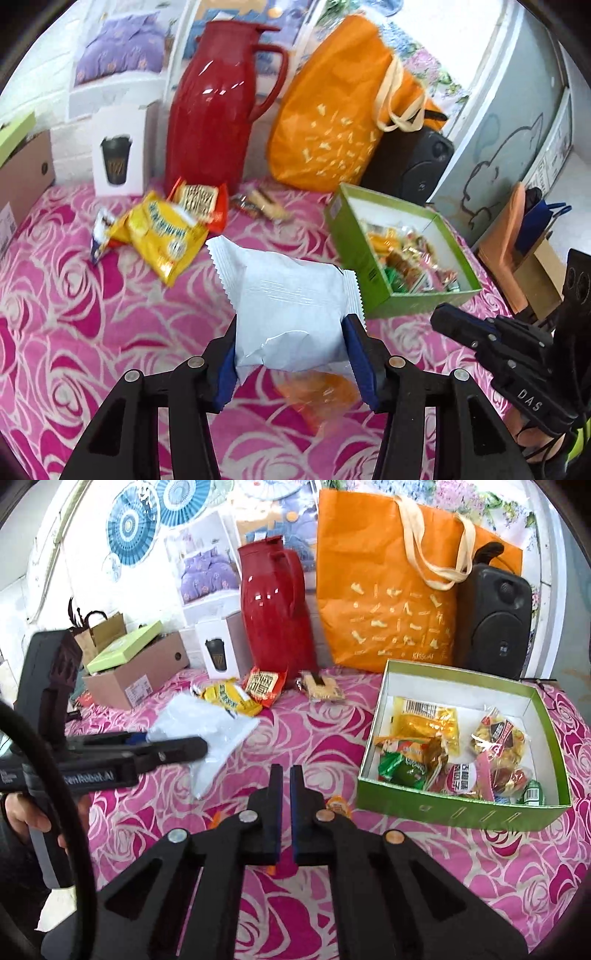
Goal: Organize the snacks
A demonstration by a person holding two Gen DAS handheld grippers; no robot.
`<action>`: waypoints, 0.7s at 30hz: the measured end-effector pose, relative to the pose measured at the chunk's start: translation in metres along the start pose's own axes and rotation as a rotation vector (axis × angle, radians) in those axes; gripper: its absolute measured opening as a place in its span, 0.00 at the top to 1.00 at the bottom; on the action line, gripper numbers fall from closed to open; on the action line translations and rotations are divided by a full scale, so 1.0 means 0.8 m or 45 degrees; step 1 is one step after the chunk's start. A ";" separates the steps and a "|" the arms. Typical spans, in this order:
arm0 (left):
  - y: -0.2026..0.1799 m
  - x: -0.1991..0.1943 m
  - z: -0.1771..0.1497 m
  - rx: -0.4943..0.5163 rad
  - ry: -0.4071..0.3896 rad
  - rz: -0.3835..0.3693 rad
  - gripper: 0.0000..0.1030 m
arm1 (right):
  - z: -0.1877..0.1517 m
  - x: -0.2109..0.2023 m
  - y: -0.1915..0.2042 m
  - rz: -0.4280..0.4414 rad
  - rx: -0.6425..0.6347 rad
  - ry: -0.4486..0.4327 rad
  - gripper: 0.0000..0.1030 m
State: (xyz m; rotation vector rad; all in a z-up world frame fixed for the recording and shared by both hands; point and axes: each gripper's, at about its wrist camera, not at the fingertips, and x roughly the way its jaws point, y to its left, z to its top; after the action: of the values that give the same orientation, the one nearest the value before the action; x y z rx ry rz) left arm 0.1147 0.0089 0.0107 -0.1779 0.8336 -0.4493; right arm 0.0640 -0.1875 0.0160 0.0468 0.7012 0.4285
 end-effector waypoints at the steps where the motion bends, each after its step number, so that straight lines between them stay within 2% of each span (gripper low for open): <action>1: -0.003 -0.001 0.002 0.008 -0.006 -0.001 0.49 | -0.003 0.004 0.000 -0.002 -0.001 0.009 0.95; 3: -0.003 -0.003 0.002 0.009 -0.013 0.001 0.49 | -0.013 0.016 0.002 0.005 -0.002 0.053 0.81; 4: -0.001 -0.004 0.001 0.002 -0.014 0.006 0.49 | -0.019 0.023 0.004 0.019 -0.003 0.083 0.60; 5: 0.005 -0.006 -0.001 -0.012 -0.016 0.016 0.49 | -0.027 0.030 0.008 0.026 -0.004 0.101 0.44; 6: 0.012 -0.007 -0.003 -0.026 -0.016 0.031 0.49 | -0.032 0.037 0.011 0.031 -0.010 0.118 0.40; 11: 0.045 -0.011 -0.015 -0.100 0.001 0.091 0.49 | -0.055 0.087 0.032 0.085 -0.024 0.250 0.39; 15: 0.060 -0.012 -0.021 -0.137 0.012 0.103 0.49 | -0.058 0.104 0.049 0.120 -0.042 0.280 0.39; 18: 0.063 -0.010 -0.024 -0.141 0.021 0.101 0.49 | -0.066 0.119 0.053 0.104 -0.075 0.306 0.38; 21: 0.059 -0.009 -0.025 -0.142 0.026 0.092 0.49 | -0.065 0.111 0.046 0.132 -0.040 0.285 0.48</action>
State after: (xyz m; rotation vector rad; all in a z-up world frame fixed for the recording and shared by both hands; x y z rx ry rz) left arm 0.1106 0.0546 -0.0132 -0.2453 0.8831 -0.3373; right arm 0.0778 -0.1241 -0.0717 0.0049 0.9150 0.5493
